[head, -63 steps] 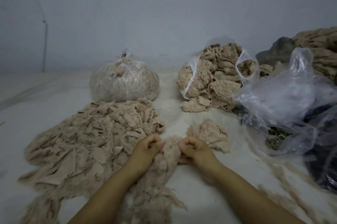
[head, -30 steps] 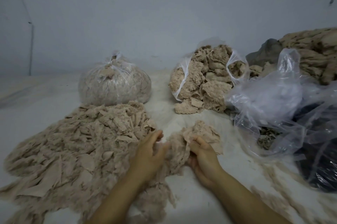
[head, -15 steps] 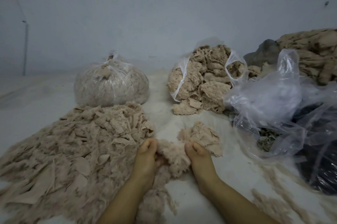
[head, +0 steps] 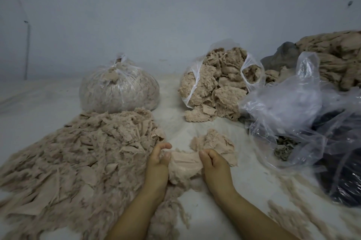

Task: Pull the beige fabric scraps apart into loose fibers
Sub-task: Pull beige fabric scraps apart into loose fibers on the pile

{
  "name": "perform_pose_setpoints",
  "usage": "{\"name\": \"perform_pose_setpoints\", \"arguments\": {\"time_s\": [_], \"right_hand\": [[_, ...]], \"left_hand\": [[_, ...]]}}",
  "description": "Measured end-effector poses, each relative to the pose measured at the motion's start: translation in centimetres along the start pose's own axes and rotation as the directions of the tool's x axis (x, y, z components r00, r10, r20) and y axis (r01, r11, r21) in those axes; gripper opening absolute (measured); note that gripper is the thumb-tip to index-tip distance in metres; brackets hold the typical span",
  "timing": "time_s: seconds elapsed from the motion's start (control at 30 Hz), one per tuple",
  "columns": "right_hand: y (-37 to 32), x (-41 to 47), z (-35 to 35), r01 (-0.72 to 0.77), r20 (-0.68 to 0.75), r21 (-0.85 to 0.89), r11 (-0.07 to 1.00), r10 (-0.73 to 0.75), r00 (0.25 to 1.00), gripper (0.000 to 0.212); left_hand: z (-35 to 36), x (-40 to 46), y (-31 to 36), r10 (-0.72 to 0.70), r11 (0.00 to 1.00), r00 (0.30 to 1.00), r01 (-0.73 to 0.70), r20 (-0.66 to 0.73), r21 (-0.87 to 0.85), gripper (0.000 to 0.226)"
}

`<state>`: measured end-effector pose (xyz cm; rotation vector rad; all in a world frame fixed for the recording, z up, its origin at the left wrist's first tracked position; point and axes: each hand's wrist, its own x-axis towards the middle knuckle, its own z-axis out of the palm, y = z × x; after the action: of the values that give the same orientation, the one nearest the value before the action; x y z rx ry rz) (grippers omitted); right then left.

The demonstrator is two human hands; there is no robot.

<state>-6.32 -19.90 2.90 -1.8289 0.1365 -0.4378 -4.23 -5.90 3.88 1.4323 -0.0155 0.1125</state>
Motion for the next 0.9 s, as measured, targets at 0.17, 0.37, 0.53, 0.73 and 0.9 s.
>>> {"name": "perform_pose_setpoints", "arguments": {"time_s": [0.17,0.37,0.53,0.73,0.9], "right_hand": [[-0.2,0.1,-0.5,-0.056,0.050,0.021,0.998,0.055,0.997,0.031],[-1.3,-0.8,-0.1,-0.290,0.338,0.365,0.885,0.164,0.927,0.018],[-1.1,0.3,-1.1,-0.212,0.069,0.488,0.847,0.204,0.976,0.015],[-1.0,0.3,-0.8,-0.252,0.193,0.447,0.858,0.182,0.964,0.030],[-1.3,-0.9,0.3,-0.229,0.260,0.408,0.884,0.128,0.957,0.016]], "left_hand": [[-0.5,-0.2,0.9,-0.045,0.990,0.994,0.058,0.099,-0.128,0.035],[-0.9,-0.8,0.3,-0.055,0.988,0.937,0.101,0.345,-0.118,0.033],[-0.7,0.3,0.1,-0.020,0.995,1.000,0.017,-0.023,-0.103,0.028],[-1.0,0.2,0.1,-0.006,1.000,1.000,0.006,0.014,-0.003,0.020],[0.0,-0.2,-0.2,0.109,0.994,0.992,-0.110,0.061,0.007,0.008]]}}
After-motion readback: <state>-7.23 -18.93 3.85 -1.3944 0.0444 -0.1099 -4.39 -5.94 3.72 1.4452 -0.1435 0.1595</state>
